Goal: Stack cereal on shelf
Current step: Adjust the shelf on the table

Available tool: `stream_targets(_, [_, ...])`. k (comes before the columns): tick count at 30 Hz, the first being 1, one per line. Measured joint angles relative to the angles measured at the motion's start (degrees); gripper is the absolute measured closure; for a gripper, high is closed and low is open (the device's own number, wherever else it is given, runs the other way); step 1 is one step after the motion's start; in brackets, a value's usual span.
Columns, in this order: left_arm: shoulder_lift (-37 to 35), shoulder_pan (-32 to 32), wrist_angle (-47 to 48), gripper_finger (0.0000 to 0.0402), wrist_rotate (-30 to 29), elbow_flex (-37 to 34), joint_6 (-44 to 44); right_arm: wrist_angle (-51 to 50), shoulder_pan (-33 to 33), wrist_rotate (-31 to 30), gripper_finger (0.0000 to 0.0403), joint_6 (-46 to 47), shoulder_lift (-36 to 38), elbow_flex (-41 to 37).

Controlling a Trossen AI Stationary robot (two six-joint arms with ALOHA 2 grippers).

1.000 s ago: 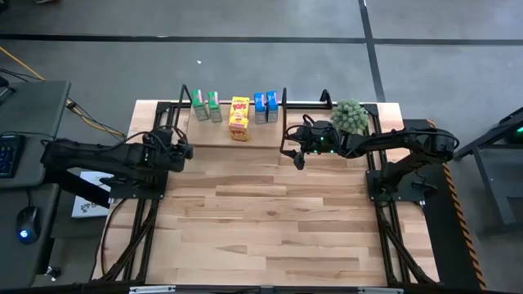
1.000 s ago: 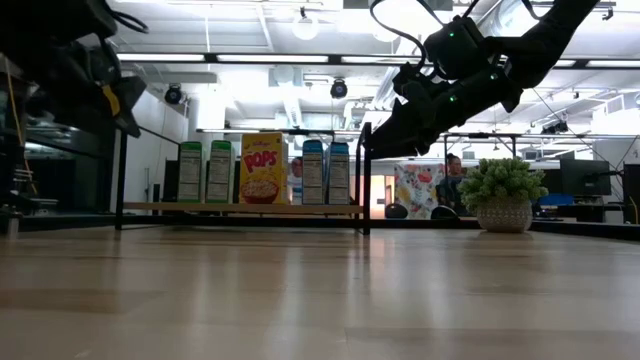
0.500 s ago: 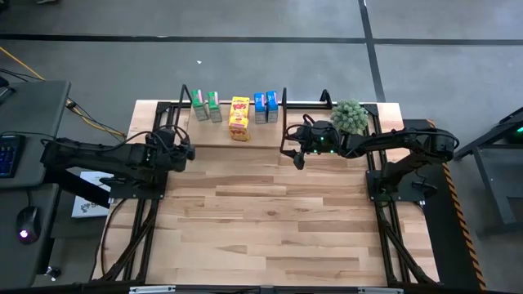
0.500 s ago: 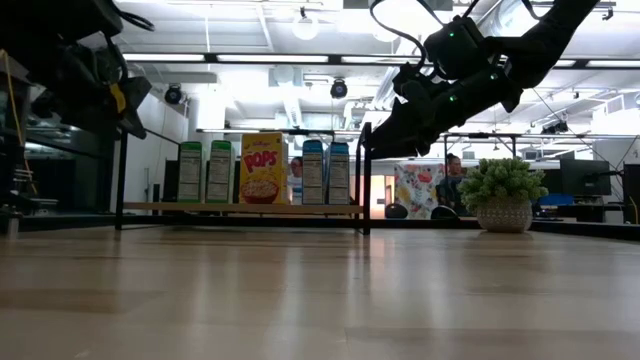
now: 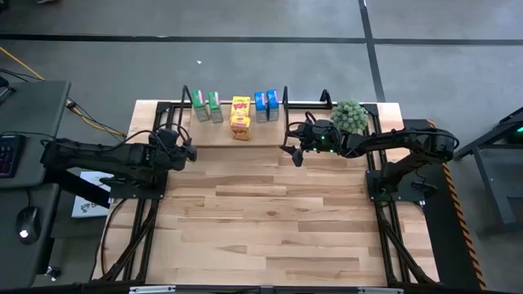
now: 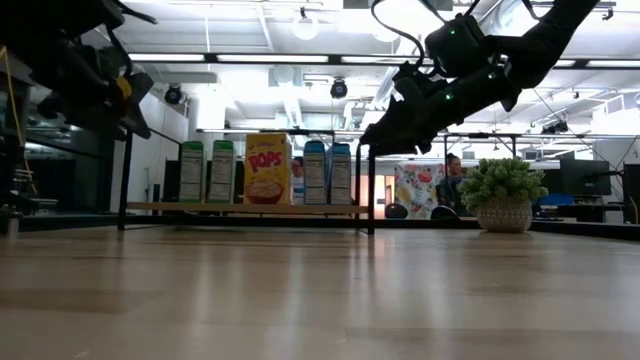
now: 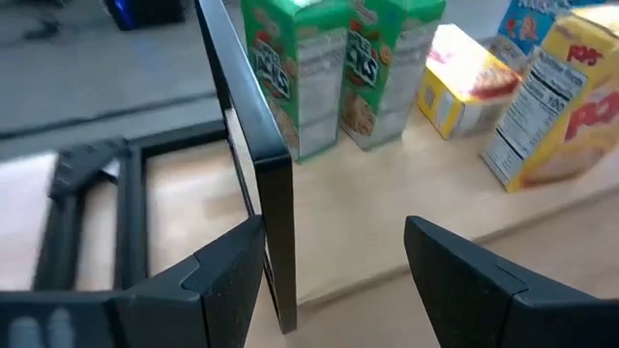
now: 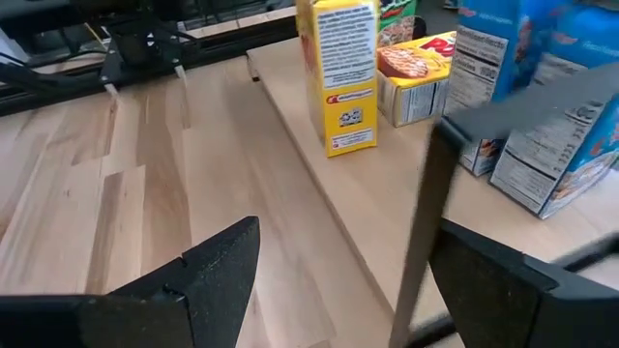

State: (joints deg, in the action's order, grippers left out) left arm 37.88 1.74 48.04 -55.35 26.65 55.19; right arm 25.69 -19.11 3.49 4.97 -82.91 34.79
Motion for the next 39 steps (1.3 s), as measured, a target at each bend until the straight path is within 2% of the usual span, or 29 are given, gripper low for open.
stream_targets(13, [0.0,0.1,-3.9,0.0165,12.3,0.0,-3.3,-0.3,0.0,4.0,0.0121,-0.9,0.0,0.0])
stream_targets(21, [0.0,0.0,-5.5,0.0165,14.8,0.0,-4.9,-2.4,0.0,4.8,0.0121,-0.9,0.0,0.0])
stream_targets(26, [0.0,0.1,-5.9,0.0165,18.6,0.0,-4.9,-4.5,0.2,6.8,0.0121,-0.6,0.0,0.0])
stream_targets(39, [-1.0,0.0,-5.1,0.0165,25.6,0.0,-4.5,-5.1,5.1,6.1,0.0121,-0.5,0.0,0.0])
